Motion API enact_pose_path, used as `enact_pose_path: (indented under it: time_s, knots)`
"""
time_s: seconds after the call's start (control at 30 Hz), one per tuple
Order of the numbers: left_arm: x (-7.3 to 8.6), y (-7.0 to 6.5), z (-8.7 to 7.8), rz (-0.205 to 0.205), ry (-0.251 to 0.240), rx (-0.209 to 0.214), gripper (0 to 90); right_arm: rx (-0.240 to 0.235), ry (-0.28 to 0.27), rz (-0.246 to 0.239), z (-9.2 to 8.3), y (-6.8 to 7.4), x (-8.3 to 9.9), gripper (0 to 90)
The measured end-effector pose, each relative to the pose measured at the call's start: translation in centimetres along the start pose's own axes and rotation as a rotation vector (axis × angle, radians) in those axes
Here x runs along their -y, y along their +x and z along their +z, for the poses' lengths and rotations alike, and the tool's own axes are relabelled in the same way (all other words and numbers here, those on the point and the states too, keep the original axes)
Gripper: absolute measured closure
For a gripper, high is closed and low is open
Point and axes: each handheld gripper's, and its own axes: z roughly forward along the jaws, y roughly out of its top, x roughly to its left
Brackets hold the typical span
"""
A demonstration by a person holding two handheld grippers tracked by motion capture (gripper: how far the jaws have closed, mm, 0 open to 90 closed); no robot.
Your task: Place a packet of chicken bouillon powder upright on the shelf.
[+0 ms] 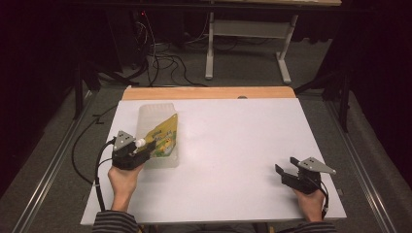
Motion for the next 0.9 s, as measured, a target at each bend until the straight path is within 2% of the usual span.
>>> enact_pose_path:
  time_s: [0.07,0.23,0.7,0.77,0.9]
  knots:
    - [0.1,0.1,-0.2,-0.009,-0.003,-0.005,53.8,0.0,0.001,0.002,0.0,0.0,0.0,32.2]
    - [0.3,0.0,-1.0,-0.016,-0.018,-0.005,48.0,0.001,0.001,0.0,0.0,0.0,0.0,32.2]
    - [1.3,-1.1,-3.4,0.019,-0.049,-0.043,42.4,0.001,0.002,-0.001,0.0,0.0,0.0,32.2]
    - [1.5,-1.4,-3.8,0.024,-0.059,-0.061,42.4,0.001,0.002,-0.002,0.0,0.0,0.0,32.1]
    - [2.0,-1.6,-4.5,0.007,-0.077,-0.067,42.8,0.002,0.002,0.0,0.0,0.0,0.0,32.2]
